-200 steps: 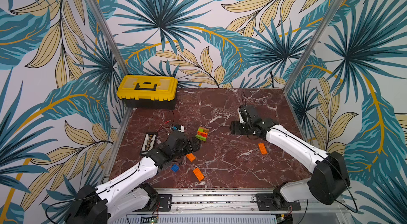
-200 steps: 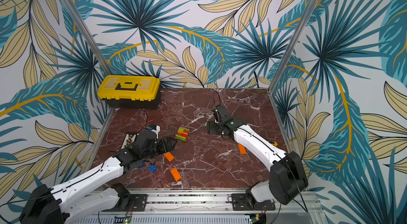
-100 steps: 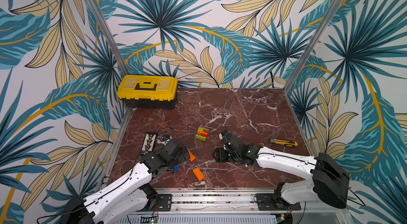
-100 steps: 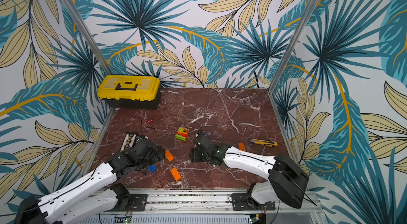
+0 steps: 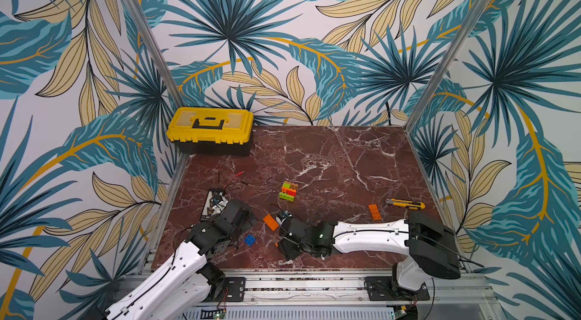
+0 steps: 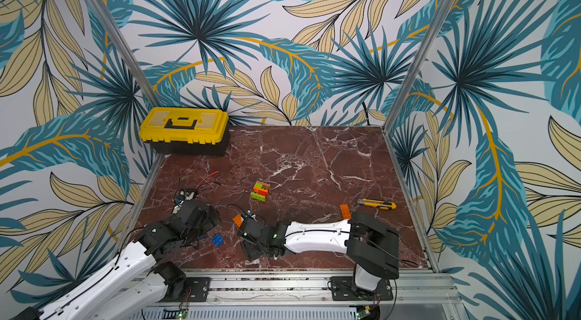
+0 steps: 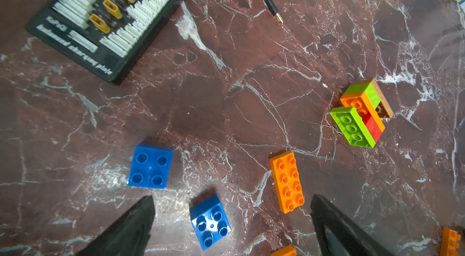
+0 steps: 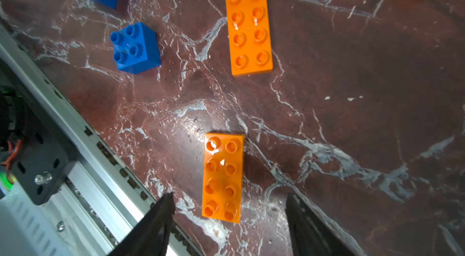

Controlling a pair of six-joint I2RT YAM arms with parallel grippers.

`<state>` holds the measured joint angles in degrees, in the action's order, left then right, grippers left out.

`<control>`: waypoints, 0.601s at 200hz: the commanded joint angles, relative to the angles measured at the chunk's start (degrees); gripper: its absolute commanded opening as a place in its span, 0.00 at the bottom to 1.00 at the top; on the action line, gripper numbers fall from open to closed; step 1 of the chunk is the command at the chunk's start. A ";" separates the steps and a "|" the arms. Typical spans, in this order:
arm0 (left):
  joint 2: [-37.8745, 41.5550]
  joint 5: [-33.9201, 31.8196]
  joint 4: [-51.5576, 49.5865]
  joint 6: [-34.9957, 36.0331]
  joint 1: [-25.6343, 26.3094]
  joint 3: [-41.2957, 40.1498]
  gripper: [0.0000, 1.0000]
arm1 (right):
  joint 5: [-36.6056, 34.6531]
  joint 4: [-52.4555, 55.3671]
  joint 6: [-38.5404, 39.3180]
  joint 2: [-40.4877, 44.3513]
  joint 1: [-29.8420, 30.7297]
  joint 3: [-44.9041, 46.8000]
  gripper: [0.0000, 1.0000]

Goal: Assemble the number 5 with lego
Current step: Pick up the lego brick from the center of the board.

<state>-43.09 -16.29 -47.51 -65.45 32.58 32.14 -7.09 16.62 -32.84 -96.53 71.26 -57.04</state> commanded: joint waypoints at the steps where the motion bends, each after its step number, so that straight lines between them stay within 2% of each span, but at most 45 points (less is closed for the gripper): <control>1: 0.68 -0.93 -0.92 -0.13 -0.93 -0.32 1.00 | -0.82 4.13 2.72 -1.99 0.89 -1.85 0.73; 39: 1.23 -1.02 -0.74 0.23 -1.42 -0.41 1.00 | 0.07 9.26 4.35 -7.33 1.00 -7.40 0.68; 120: 2.40 -1.55 -0.91 -0.05 -2.16 -1.51 1.00 | -0.97 12.34 4.78 -12.89 1.06 -10.23 0.59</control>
<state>-41.74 -16.78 -47.64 -65.23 30.92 32.12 -7.35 25.93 -28.84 -107.70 72.12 -67.07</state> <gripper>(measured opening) 0.997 0.607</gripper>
